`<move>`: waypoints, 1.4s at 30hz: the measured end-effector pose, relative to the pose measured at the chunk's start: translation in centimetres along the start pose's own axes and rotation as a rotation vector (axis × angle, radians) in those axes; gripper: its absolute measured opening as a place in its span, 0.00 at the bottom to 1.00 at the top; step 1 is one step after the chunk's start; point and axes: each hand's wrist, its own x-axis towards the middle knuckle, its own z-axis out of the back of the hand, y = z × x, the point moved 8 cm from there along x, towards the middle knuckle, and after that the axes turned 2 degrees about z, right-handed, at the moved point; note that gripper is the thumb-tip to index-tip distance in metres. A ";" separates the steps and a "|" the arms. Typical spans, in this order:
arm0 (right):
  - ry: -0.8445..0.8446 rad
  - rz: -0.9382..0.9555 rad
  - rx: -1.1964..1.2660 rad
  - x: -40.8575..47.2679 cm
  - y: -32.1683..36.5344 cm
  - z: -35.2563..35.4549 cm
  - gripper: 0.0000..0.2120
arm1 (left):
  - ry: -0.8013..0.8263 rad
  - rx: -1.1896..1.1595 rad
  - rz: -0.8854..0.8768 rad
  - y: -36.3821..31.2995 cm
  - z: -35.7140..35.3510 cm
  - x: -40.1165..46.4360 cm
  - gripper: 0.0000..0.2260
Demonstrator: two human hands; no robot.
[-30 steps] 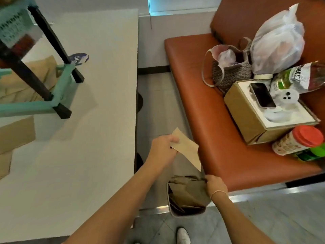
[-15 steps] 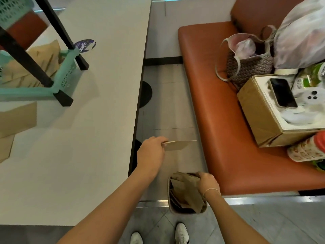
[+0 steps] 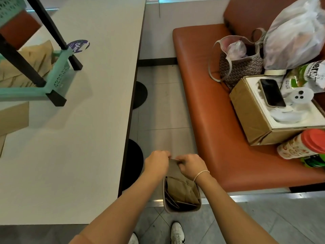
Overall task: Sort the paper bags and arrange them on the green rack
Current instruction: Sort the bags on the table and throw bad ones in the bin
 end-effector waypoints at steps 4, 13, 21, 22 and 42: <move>0.105 -0.184 -0.033 -1.2 -3.4 -3.0 0.18 | -0.003 0.007 0.003 0.6 0.2 -0.1 0.18; 0.307 -0.324 -0.139 -2.3 -7.4 -8.8 0.22 | -0.101 -0.111 -0.009 2.1 2.0 -0.4 0.15; 0.286 -0.317 -0.099 -1.0 -6.4 -9.4 0.22 | -0.168 -0.211 -0.035 2.9 3.3 -1.0 0.17; 0.267 -0.319 -0.090 -0.8 -6.2 -9.0 0.22 | -0.173 -0.217 -0.033 3.0 3.5 -1.0 0.17; -0.277 0.077 0.109 4.8 17.6 8.8 0.14 | -0.456 -0.361 0.034 11.7 14.7 -5.8 0.15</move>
